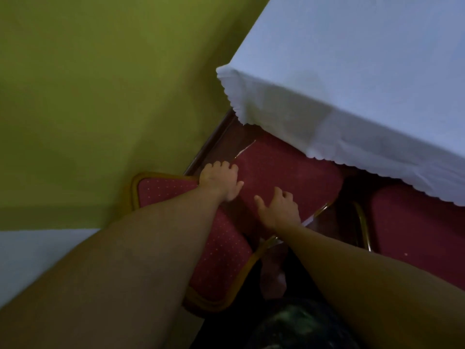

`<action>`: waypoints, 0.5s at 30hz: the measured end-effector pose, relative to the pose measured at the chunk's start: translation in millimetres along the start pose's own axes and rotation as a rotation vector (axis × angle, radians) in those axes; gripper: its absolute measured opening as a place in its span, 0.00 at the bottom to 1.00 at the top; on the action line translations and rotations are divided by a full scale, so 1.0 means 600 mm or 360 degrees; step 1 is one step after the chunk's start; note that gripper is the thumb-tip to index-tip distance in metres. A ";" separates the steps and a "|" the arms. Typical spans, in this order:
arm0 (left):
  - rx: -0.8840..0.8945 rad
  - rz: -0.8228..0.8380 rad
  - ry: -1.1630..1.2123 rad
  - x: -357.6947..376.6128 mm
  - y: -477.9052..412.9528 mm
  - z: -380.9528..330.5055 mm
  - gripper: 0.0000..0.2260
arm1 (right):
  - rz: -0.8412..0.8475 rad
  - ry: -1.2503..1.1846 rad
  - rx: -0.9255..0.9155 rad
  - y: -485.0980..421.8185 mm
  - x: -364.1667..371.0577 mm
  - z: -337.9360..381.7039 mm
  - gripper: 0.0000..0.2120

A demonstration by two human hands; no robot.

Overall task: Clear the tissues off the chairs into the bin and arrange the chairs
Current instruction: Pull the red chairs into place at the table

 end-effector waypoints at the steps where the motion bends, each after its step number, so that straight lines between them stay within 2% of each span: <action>1: 0.0003 0.0020 -0.0010 0.012 -0.002 0.013 0.25 | 0.0014 -0.0010 0.0032 -0.001 0.019 -0.003 0.35; 5: -0.0082 0.0098 -0.0018 0.056 -0.005 0.072 0.27 | 0.0081 -0.0035 0.0106 0.003 0.105 -0.019 0.36; 12: -0.0381 0.0436 -0.0149 0.133 -0.005 0.183 0.32 | 0.0483 -0.0165 0.0304 0.034 0.267 -0.054 0.40; 15: -0.0406 0.0458 -0.0253 0.135 -0.005 0.208 0.33 | 0.0564 -0.0254 0.0344 0.043 0.304 -0.054 0.43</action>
Point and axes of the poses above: each hand's wrist, its own y-axis away from the middle knuckle, its own x-axis out of the palm, z = x × y, the point moved 9 cm from there along -y, towards the middle knuckle, and after that the axes turned 10 degrees about z, right-handed, at the moved point
